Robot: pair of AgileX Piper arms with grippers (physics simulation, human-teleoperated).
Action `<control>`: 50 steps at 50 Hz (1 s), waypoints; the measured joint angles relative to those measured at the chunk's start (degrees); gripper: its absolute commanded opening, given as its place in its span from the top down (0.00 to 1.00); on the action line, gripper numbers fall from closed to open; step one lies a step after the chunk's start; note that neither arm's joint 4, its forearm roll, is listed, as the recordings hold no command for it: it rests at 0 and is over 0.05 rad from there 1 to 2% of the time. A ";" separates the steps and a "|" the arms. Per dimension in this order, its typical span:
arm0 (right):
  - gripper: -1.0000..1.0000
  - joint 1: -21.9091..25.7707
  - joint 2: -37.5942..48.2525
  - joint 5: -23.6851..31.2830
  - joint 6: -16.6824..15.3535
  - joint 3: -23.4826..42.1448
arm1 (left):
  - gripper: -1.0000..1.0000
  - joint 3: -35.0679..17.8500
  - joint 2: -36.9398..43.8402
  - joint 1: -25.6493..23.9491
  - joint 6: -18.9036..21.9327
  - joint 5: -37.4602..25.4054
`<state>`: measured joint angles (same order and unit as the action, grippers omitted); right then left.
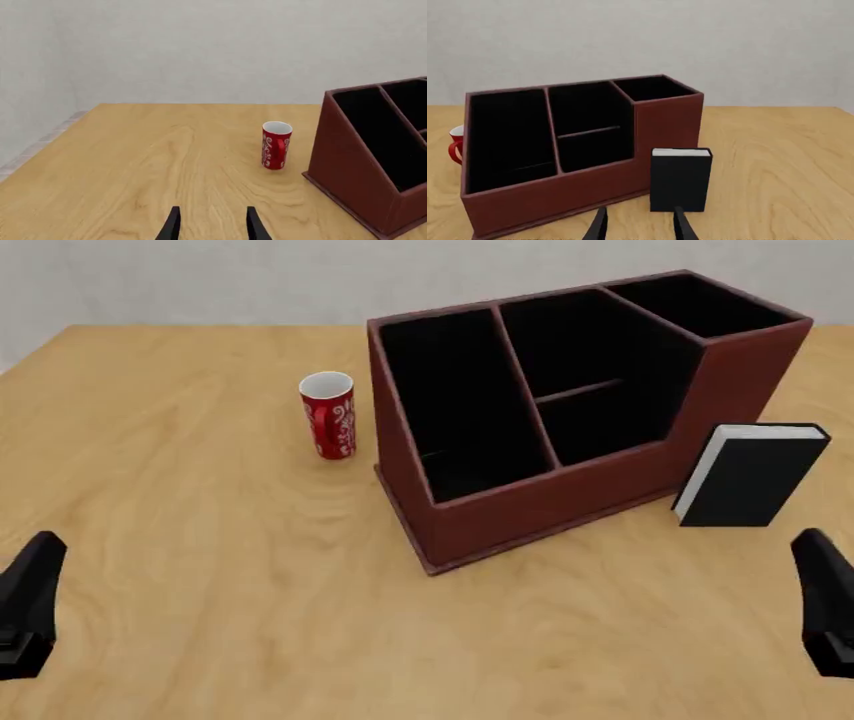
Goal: Pick up the book and place it in the left compartment of the caddy.
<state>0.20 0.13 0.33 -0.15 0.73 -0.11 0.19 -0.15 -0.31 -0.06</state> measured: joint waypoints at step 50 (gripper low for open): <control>0.00 3.26 5.01 8.72 -17.37 14.41 | 0.00 -0.45 -0.08 -0.98 0.11 0.29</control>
<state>3.46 5.14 9.05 -17.52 15.15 -0.56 0.11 -1.14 -0.20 0.23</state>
